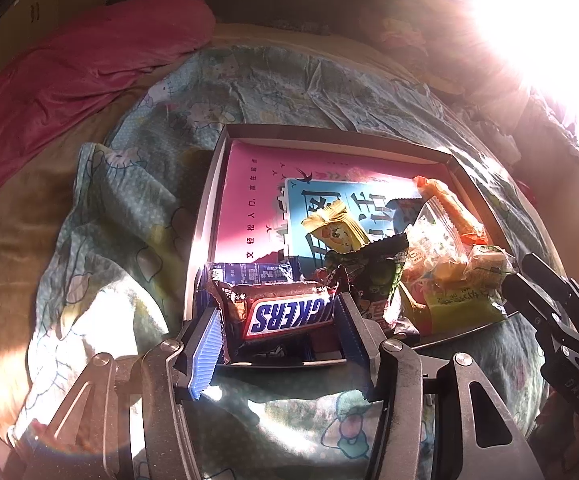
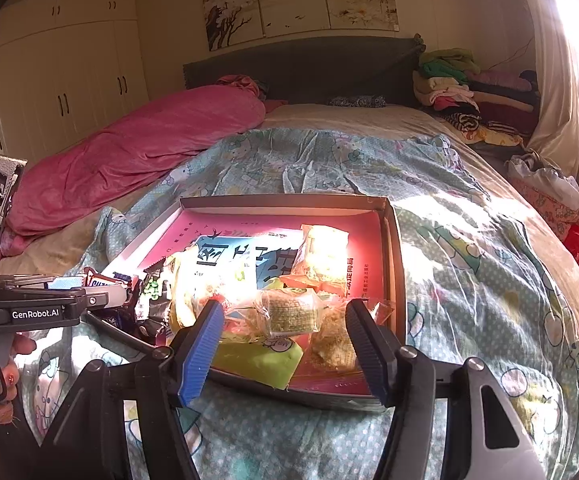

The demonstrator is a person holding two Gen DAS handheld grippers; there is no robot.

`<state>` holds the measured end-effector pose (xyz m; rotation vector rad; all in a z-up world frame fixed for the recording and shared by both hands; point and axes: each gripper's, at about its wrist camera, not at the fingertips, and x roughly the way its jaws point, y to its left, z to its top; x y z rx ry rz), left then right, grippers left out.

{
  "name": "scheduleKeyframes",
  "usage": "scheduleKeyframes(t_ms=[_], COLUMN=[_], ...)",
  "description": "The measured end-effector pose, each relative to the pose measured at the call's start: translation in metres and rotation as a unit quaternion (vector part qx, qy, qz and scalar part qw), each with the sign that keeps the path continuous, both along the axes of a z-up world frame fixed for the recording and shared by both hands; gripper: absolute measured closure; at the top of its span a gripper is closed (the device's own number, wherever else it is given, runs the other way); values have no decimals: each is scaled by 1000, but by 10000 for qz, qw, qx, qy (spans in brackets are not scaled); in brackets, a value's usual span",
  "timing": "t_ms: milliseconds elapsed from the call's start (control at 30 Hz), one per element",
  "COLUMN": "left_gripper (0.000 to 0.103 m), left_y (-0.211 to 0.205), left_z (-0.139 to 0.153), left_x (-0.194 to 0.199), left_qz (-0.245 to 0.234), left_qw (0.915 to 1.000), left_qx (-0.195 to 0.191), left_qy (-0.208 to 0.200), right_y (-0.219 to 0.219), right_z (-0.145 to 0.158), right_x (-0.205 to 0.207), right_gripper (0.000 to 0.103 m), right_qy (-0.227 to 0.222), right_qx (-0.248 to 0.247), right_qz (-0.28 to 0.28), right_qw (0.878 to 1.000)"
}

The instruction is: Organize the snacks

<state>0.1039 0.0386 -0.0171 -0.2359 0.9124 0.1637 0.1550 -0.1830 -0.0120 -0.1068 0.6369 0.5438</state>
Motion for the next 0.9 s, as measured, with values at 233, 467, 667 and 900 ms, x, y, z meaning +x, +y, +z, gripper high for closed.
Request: scheduleKeyframes(t_ms=[233,467,667,900], left_gripper=[40,31,28,27], left_y=[2,2,-3,-8], left_z=[9,22,38,46], left_x=[-1,-7,-12,-27], left_qz=[15,57,5,-14], left_qw=[9999,9993,9986,9986], left_qx=[-14,16,48,78], left_qy=[-112,-356,-535,-529], right_y=[0,-4,-8,-15], right_z=[1,4,17,35], right_x=[-1,-1,-10,-33], right_gripper=[37,34,27,19], right_qy=[-35,-119,-428,-642], right_qx=[-25,-1,103,225], right_qz=[-46,-127,-208,-283], right_qw=[10000,9998,9988,9973])
